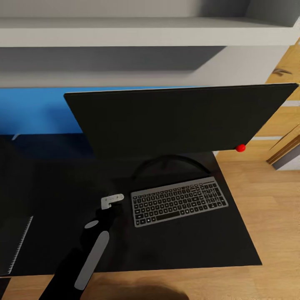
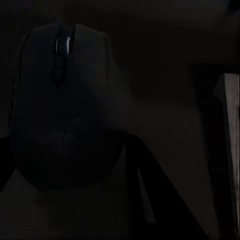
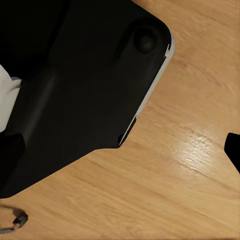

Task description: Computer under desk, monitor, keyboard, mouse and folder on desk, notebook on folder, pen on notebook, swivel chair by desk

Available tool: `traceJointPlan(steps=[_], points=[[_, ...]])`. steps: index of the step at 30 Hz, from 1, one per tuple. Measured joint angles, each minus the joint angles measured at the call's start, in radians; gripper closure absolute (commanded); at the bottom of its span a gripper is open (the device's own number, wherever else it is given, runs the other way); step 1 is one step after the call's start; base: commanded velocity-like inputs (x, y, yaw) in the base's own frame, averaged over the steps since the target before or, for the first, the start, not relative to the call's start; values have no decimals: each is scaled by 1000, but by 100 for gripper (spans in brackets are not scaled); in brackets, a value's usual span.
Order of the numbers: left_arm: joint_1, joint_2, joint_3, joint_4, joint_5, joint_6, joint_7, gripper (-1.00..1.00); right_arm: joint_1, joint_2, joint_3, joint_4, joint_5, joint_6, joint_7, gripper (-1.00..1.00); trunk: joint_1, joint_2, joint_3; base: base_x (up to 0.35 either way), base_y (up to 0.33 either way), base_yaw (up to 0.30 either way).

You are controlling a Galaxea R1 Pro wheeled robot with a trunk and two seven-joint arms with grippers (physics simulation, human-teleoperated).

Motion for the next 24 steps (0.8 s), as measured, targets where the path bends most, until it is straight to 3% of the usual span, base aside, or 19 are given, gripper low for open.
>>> traceJointPlan(steps=[24], points=[[0, -2, 7, 25, 5, -3, 7, 100, 0, 0, 0, 0, 0, 0, 1, -100, 0, 0, 0, 0, 0, -15]])
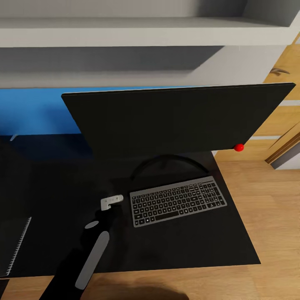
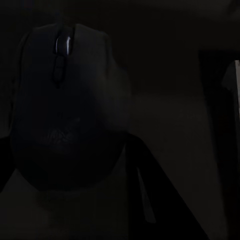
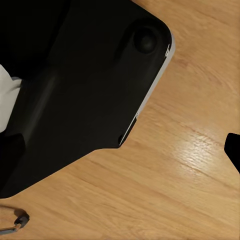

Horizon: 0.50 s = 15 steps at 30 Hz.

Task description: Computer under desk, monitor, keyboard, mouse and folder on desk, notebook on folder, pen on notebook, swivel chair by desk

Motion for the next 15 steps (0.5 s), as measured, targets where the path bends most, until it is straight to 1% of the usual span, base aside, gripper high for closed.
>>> traceJointPlan(steps=[15], points=[[-1, -4, -2, 46, 2, -7, -4, 100, 0, 0, 0, 0, 1, 0, 0, -100, 0, 0, 0, 0, 0, 0]])
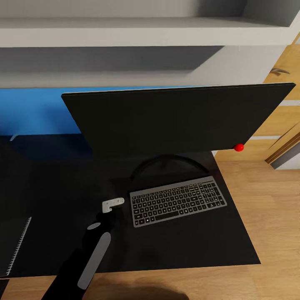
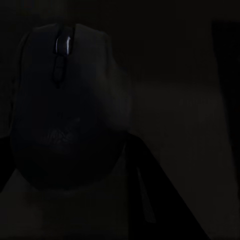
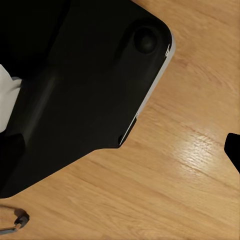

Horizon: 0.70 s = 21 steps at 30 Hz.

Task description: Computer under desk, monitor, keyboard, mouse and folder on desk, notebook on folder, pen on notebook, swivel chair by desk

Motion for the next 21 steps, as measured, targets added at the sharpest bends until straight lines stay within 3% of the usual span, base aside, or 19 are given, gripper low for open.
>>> traceJointPlan(steps=[9, 21], points=[[-1, -15, -2, 16, -21, -3, 0, 100, 0, 0, 0, 0, 0, -1, 0, -100, 0, 0, 0, 0, 0, 0], [-1, -16, -4, 19, -19, -18, -1, 100, 0, 0, 1, 0, 0, 0, 0, -100, 0, 0, 0, -36, -33, 0]])
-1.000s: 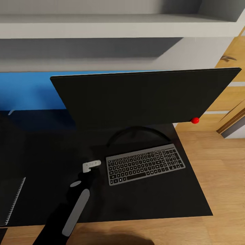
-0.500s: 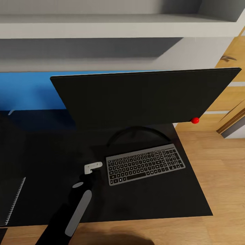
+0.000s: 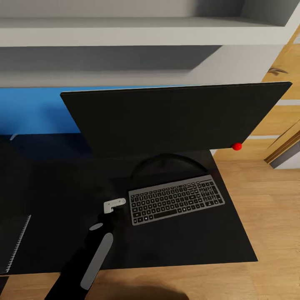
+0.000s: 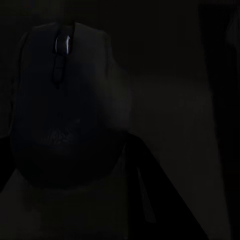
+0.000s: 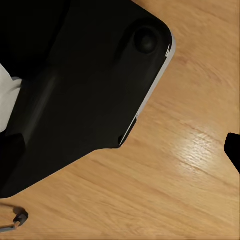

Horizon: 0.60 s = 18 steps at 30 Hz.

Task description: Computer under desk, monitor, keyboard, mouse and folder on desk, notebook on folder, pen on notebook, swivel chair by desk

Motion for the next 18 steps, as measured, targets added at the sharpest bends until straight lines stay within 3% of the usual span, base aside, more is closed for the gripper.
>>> traceJointPlan(steps=[18], points=[[0, 1, 3, 0, 10, -9, 0, 100, 0, 0, 0, 0, -1, 0, 0, -100, 0, 0, 0, -12, -11, 0]])
